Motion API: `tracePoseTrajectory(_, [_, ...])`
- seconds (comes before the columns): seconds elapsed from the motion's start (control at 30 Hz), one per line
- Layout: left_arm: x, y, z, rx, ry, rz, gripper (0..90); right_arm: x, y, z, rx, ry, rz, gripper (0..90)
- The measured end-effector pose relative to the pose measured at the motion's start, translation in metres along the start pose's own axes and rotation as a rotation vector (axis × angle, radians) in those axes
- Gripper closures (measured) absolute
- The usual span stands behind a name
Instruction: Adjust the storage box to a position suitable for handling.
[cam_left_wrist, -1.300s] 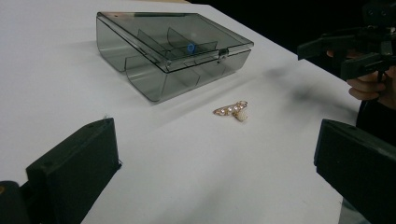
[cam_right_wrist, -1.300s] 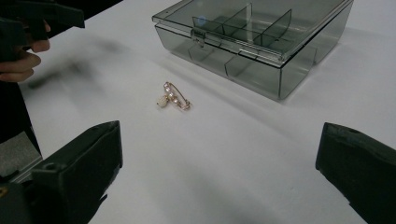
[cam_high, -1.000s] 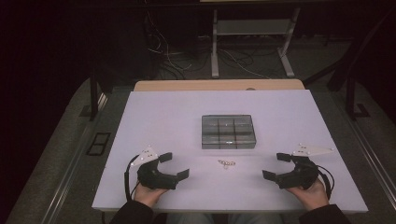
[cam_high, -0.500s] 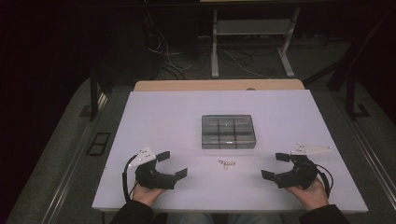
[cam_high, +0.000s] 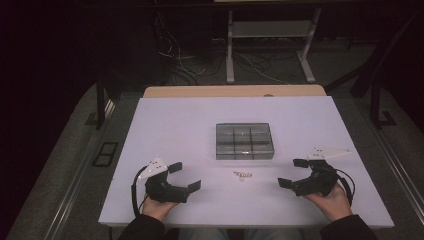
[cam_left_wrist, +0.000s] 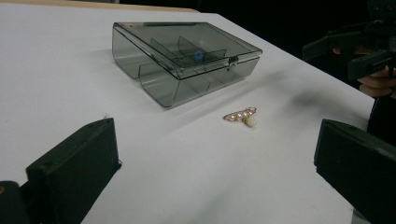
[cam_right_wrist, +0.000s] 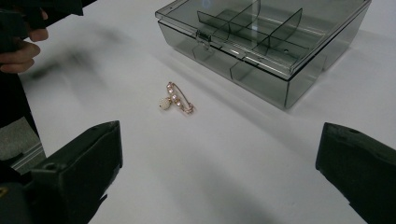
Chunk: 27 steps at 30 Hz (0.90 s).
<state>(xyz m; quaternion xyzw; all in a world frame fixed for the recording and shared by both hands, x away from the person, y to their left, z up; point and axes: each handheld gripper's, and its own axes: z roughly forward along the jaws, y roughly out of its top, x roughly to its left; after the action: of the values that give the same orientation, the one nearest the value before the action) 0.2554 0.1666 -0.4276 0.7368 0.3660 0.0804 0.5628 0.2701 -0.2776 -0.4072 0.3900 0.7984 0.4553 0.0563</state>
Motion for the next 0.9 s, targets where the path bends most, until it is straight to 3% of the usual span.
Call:
tracePoseTrajectory(0.43, [0.000, -0.001, 0.002, 0.005, -0.003, -0.001, 0.0, -0.007, 0.012, 0.007, 0.025, 0.003, -0.006, 0.4])
tracePoseTrajectory(0.9, [-0.001, -0.001, 0.003, 0.010, -0.008, -0.001, 0.0, -0.015, 0.021, 0.025, 0.059, 0.007, -0.008, 0.4])
